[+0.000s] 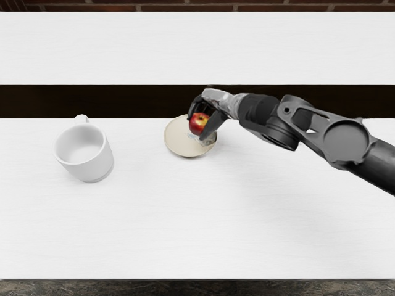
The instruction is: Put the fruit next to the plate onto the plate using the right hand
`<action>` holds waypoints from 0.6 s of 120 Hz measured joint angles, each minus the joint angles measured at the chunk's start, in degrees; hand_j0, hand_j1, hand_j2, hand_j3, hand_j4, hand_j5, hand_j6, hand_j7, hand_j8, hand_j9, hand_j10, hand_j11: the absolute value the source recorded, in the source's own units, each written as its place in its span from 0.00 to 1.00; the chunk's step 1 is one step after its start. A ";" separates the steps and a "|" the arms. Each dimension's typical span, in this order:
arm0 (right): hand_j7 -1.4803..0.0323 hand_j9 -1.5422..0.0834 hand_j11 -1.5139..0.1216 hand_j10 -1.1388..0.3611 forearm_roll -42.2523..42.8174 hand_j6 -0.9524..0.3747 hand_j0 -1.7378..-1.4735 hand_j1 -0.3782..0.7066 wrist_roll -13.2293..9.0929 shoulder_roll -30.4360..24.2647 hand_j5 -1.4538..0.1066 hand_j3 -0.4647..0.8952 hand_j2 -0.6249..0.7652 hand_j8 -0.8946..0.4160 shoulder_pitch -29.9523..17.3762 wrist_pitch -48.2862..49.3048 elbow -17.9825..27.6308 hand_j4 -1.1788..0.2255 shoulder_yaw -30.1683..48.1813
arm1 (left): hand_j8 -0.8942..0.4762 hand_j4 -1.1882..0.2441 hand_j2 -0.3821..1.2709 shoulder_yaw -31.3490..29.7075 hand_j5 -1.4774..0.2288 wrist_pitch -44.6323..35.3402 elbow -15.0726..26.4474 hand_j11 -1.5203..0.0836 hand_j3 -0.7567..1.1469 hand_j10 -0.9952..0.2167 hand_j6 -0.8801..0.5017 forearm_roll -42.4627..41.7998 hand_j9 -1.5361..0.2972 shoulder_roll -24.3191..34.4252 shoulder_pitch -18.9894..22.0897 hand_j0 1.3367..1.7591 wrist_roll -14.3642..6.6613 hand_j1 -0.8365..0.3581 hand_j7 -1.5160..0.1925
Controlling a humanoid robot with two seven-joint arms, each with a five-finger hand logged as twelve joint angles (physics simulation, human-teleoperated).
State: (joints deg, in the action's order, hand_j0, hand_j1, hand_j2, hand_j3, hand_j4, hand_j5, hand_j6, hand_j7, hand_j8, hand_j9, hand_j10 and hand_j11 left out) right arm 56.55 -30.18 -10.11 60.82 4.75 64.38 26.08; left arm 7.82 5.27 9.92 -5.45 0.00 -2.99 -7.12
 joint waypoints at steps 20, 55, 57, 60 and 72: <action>0.32 0.31 0.29 0.26 1.02 0.42 0.32 0.61 0.26 3.46 0.27 0.34 0.60 0.40 0.86 0.00 -3.38 0.36 -1.19 | 0.65 0.83 0.23 0.00 0.87 0.00 0.00 0.95 0.40 0.82 0.64 0.00 0.84 0.00 0.00 0.76 0.00 0.99 0.89; 0.32 0.31 0.30 0.26 1.92 0.42 0.32 0.61 0.47 6.60 0.28 0.34 0.60 0.40 1.70 -0.01 -6.72 0.36 -2.51 | 0.65 0.83 0.23 0.00 0.87 0.00 0.00 0.95 0.40 0.82 0.64 0.00 0.84 0.00 0.00 0.76 0.00 0.99 0.89; 0.32 0.31 0.30 0.26 1.95 0.42 0.32 0.61 0.47 6.72 0.28 0.34 0.60 0.40 1.72 -0.01 -6.84 0.36 -2.54 | 0.65 0.83 0.23 0.00 0.87 0.00 0.00 0.95 0.40 0.82 0.64 0.00 0.84 0.00 0.00 0.76 0.00 0.99 0.89; 0.32 0.32 0.30 0.26 1.98 0.42 0.32 0.61 0.47 6.86 0.28 0.34 0.60 0.40 1.74 -0.01 -6.98 0.36 -2.58 | 0.65 0.83 0.23 0.00 0.87 0.00 -0.01 0.95 0.40 0.82 0.64 0.00 0.84 0.00 0.00 0.76 0.00 0.99 0.89; 0.34 0.33 0.31 0.27 2.04 0.40 0.32 0.61 0.49 7.19 0.30 0.34 0.60 0.39 1.81 0.00 -7.31 0.35 -2.65 | 0.65 0.83 0.23 0.00 0.87 0.00 -0.01 0.95 0.40 0.82 0.64 0.00 0.84 0.00 0.00 0.76 0.00 0.99 0.89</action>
State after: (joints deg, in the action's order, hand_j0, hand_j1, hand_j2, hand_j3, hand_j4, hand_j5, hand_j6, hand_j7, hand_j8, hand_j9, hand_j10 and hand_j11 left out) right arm 58.58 -29.69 -2.92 62.62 4.75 57.07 23.43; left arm 7.83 5.27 9.91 -5.45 0.00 -2.99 -7.12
